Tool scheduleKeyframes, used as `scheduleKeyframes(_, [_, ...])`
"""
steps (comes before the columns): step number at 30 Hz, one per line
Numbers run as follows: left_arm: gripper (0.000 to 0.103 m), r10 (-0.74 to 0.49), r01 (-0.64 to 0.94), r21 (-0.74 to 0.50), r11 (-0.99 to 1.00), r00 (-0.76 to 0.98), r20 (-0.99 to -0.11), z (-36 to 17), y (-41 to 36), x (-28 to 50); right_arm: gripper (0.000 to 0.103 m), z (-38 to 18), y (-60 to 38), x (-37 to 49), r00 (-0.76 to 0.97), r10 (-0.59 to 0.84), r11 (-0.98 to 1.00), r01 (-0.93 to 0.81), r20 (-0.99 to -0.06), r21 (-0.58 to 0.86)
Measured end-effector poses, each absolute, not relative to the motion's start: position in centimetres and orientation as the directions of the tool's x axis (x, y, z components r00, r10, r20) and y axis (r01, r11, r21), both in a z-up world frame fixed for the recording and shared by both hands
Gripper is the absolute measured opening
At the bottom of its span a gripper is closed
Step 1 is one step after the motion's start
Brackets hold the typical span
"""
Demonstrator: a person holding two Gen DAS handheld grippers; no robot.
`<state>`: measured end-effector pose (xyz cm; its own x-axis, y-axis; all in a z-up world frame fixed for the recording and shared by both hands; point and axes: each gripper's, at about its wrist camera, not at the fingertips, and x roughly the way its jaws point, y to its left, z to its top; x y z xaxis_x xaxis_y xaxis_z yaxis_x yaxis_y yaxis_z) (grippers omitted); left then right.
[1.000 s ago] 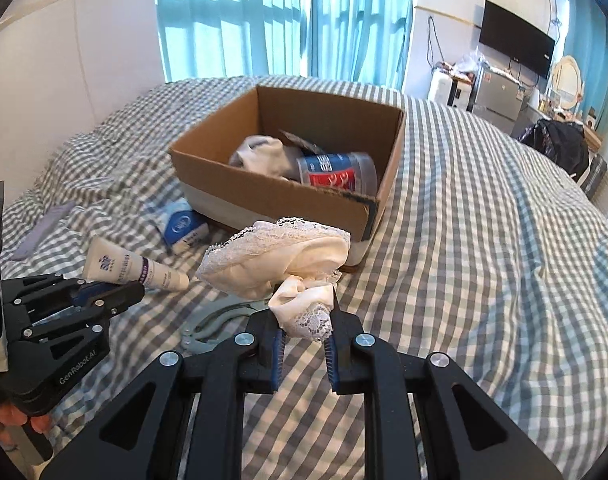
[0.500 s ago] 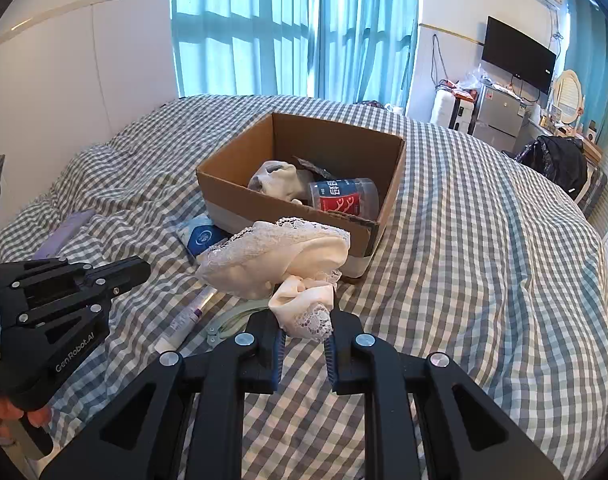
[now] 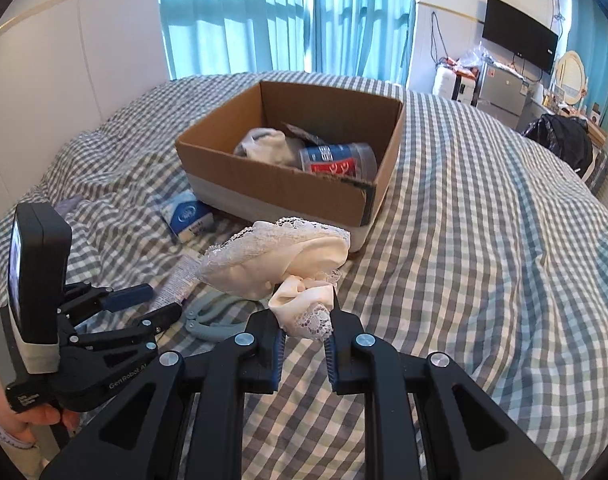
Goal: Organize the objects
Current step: 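Grasp the lace cloth with the right tool while the left tool grasps the toothpaste tube, then carry the toothpaste tube and lace cloth into the box and release both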
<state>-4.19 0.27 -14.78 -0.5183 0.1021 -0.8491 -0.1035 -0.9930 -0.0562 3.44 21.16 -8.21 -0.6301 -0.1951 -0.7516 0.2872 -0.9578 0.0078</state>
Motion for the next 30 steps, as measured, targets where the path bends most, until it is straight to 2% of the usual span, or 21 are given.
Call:
scheduleKeyframes(3, [0.039, 0.117, -0.110, -0.070, -0.991, -0.513, -0.851, -15.2, 0.2, -4.2, 0.016, -8.9, 21.3, 3.1, -0.620, -0.194, -0.959, 0.282, -0.761, 0.014])
scheduleKeyframes(5, [0.025, 0.123, -0.123, -0.069, -0.990, -0.519, -0.846, -15.1, 0.3, -3.9, 0.016, -9.1, 21.4, 3.0, -0.615, -0.193, -0.960, 0.281, -0.764, 0.016])
scheduleKeyframes(13, [0.025, 0.122, -0.102, -0.077, -0.992, -0.562, -0.818, -12.4, 0.2, -3.0, 0.016, -7.9, 21.4, 3.8, -0.637, -0.191, -0.960, 0.279, -0.747, 0.008])
scheduleKeyframes(24, [0.025, 0.166, -0.164, -0.068, -0.984, -0.712, -0.683, -3.7, 0.8, -4.5, 0.016, -3.4, 21.2, 4.0, -0.703, -0.208, -0.956, 0.293, -0.680, -0.011])
scheduleKeyframes(30, [0.025, 0.187, -0.194, -0.058, -0.979, -0.753, -0.631, -0.7, 1.8, -7.3, 0.016, -0.3, 21.3, 2.2, -0.743, -0.235, -0.954, 0.301, -0.627, 0.001])
